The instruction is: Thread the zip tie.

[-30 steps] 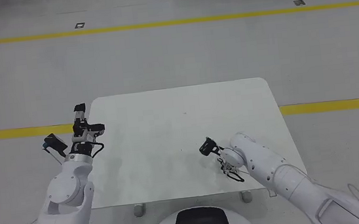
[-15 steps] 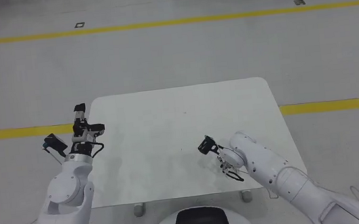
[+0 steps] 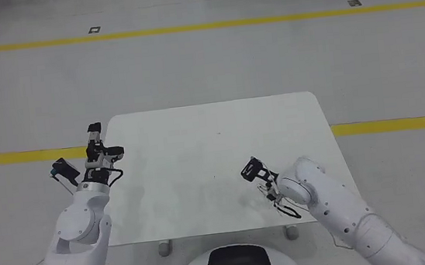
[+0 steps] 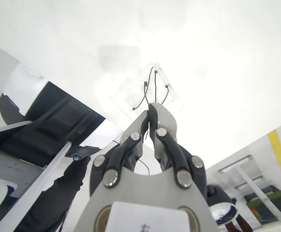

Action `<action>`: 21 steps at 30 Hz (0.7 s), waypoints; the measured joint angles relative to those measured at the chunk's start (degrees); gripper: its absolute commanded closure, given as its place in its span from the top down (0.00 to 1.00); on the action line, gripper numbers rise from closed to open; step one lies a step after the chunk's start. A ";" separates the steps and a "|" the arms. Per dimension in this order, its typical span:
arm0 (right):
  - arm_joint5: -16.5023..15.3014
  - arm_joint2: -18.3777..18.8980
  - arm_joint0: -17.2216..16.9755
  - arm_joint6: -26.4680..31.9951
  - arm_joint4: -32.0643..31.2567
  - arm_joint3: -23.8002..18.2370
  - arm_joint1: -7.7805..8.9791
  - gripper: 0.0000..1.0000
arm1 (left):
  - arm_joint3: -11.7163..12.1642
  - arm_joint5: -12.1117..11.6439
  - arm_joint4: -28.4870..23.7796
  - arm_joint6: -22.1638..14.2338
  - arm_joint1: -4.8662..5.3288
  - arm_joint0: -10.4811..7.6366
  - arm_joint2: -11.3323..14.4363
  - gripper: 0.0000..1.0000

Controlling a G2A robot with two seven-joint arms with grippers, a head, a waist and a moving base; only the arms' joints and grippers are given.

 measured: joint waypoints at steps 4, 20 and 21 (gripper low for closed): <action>-1.25 4.75 -3.78 -3.20 2.32 -3.27 1.14 0.00 | 0.00 0.00 0.00 0.00 0.00 0.00 0.00 1.00; -5.29 14.90 -10.85 -13.03 13.19 -3.94 2.79 0.00 | 0.00 0.00 0.00 0.00 0.00 0.00 0.00 1.00; -5.29 14.91 -10.85 -13.03 13.20 -3.94 2.79 0.00 | 0.00 0.00 0.00 0.00 0.00 0.00 0.00 1.00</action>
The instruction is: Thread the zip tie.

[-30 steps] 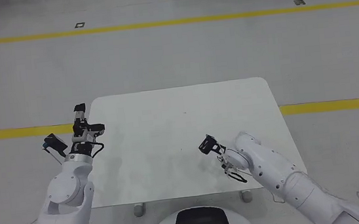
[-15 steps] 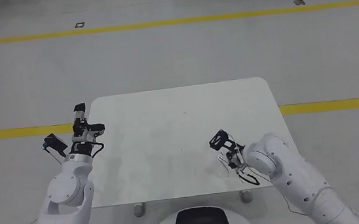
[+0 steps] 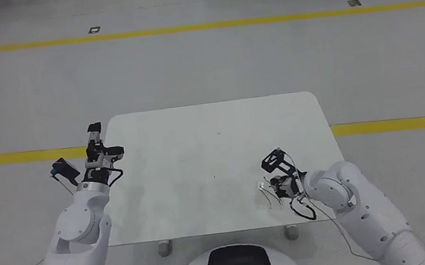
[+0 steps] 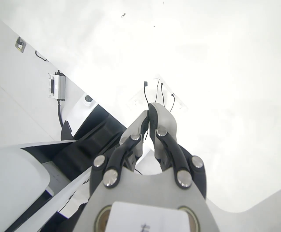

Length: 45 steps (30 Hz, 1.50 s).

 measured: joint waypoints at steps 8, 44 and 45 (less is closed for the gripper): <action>-4.06 5.20 -6.65 -19.36 10.57 -2.07 0.30 0.00 | 0.00 0.00 0.00 0.00 0.00 0.00 0.00 1.00; -3.87 -0.73 -8.74 -36.97 41.41 0.42 4.27 0.00 | 0.00 0.00 0.00 0.00 0.00 0.00 0.00 1.00; -3.87 -0.73 -8.74 -36.97 41.41 0.42 4.27 0.00 | 0.00 0.00 0.00 0.00 0.00 0.00 0.00 1.00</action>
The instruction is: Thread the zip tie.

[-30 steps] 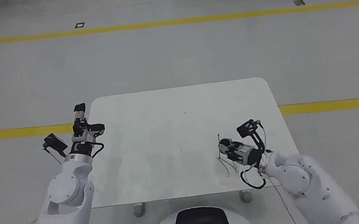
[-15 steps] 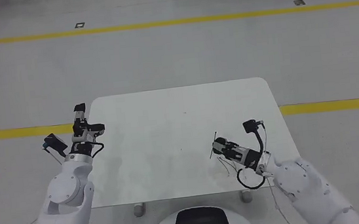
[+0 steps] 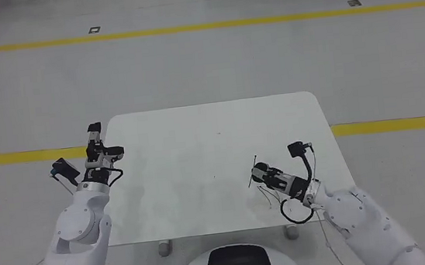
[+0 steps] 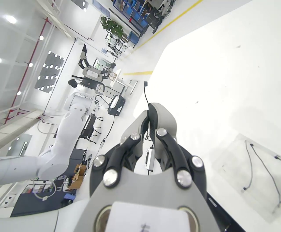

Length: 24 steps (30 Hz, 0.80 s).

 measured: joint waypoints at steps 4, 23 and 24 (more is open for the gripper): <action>0.00 0.00 0.00 0.00 0.00 0.00 0.00 0.00 | 0.00 0.00 0.00 0.00 0.00 0.00 0.00 1.00; 0.00 -1.04 0.21 -3.79 4.80 -3.05 -0.40 0.00 | 0.00 0.00 0.00 0.00 0.00 0.00 0.00 1.00; 0.00 -1.00 0.14 -5.56 4.84 -3.22 -0.42 0.00 | 0.00 0.00 0.00 0.00 0.00 0.00 0.00 1.00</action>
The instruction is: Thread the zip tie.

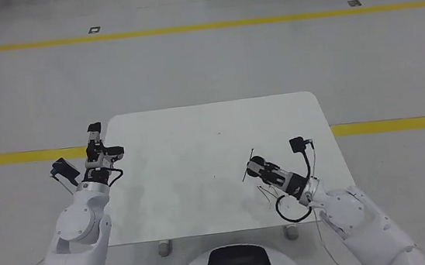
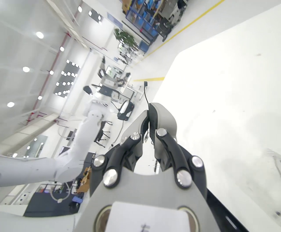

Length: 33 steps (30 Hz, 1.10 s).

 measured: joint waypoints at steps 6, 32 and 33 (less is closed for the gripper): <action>0.00 -1.95 0.76 -9.08 -2.73 1.90 -0.39 0.00 | 0.00 0.00 0.00 0.00 0.00 0.00 0.00 1.00; 0.00 -4.22 3.85 -13.82 -0.45 4.69 -0.76 0.00 | 0.01 -0.03 0.16 -0.03 0.00 -0.06 0.01 1.00; 0.00 -4.22 3.85 -13.84 -0.43 4.70 -0.77 0.00 | -0.01 -0.15 0.94 -0.47 0.02 -0.21 0.07 1.00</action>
